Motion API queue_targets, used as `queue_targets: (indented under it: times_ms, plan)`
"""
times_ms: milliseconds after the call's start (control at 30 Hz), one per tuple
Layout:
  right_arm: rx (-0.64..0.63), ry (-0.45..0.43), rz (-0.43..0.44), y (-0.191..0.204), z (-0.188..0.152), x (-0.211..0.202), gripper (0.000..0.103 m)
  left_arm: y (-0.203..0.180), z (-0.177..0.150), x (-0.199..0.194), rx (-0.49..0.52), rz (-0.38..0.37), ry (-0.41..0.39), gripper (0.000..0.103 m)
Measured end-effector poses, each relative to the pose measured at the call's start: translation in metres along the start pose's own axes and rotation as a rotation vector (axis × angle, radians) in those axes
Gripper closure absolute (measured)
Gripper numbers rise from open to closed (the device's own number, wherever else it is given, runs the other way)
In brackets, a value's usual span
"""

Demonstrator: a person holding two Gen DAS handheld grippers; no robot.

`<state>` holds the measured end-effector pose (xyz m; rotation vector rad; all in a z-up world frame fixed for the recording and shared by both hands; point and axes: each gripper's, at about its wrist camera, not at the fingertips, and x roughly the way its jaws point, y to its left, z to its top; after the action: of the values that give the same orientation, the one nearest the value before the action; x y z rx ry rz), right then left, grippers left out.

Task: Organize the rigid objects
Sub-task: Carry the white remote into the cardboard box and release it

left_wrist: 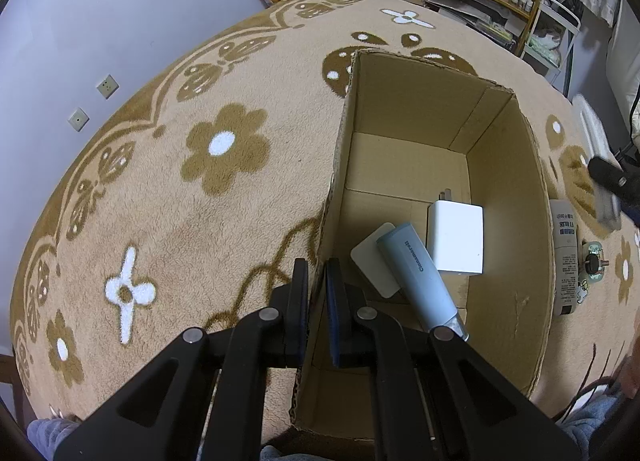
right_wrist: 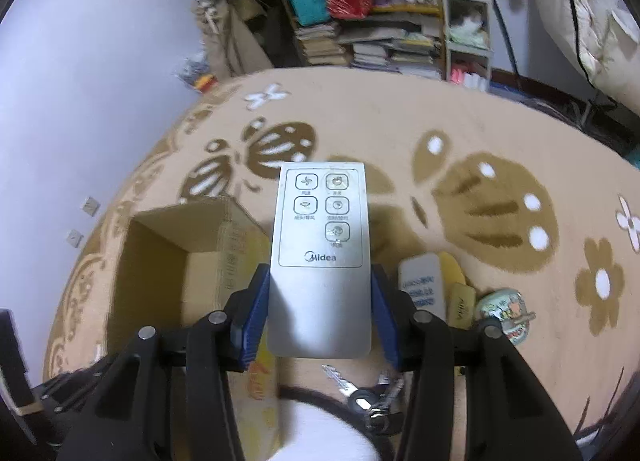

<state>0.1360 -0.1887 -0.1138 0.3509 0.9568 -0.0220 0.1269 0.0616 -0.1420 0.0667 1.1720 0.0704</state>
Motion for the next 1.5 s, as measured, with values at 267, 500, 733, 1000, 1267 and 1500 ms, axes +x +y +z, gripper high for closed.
queue_targets:
  times_ms: [267,500,733,1000,1267,1500]
  plan:
    - [-0.101,-0.020,0.066,0.044,-0.009,-0.004,0.051,0.000,0.000,0.000,0.000,-0.001,0.001,0.095]
    - [-0.190,-0.006,0.147,0.076,-0.025,-0.001,0.051,-0.001,0.001,-0.001,0.005,-0.002,0.000,0.095]
    - [-0.238,0.038,0.182,0.090,-0.038,0.011,0.051,-0.002,0.001,-0.001,0.003,-0.005,0.000,0.095]
    - [-0.216,0.085,0.211,0.087,-0.043,0.024,0.051,-0.001,0.001,-0.001,0.006,-0.004,0.001,0.095]
    - [-0.255,0.074,0.172,0.091,-0.046,0.027,0.052,-0.002,0.001,-0.001,0.006,-0.005,0.001,0.095]
    - [-0.258,0.091,0.172,0.092,-0.045,0.026,0.052,-0.001,0.001,-0.001,0.005,-0.004,0.001,0.095]
